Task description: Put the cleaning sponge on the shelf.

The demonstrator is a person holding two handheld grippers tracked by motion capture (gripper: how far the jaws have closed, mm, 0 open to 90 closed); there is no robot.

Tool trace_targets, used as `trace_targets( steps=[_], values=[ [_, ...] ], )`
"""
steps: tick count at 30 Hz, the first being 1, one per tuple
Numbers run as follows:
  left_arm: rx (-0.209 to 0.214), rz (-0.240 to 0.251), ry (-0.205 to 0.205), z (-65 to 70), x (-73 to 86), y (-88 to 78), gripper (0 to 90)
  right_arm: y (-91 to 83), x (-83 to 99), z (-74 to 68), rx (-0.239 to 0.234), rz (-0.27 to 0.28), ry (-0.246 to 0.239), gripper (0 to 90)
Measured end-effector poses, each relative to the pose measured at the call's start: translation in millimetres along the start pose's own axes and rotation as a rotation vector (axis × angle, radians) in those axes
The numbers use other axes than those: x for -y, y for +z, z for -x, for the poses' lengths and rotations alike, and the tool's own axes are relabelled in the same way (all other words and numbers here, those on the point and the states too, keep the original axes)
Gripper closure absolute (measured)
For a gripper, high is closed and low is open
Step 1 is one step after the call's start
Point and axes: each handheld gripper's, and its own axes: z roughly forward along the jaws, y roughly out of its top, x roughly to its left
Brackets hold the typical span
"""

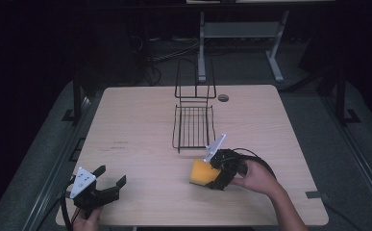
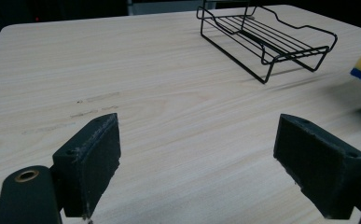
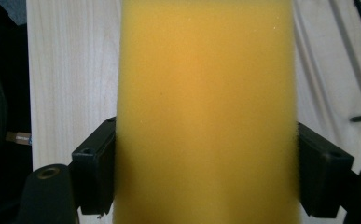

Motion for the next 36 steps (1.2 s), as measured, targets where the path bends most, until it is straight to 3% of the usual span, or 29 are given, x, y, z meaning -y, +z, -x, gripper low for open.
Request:
trace_targets(
  steps=[36],
  values=[
    [0.006,0.005,0.000,-0.1,0.0,-0.3,14.0,-4.8,-35.6,39.6,-0.020,0.009,-0.010,21.4]
  ],
)
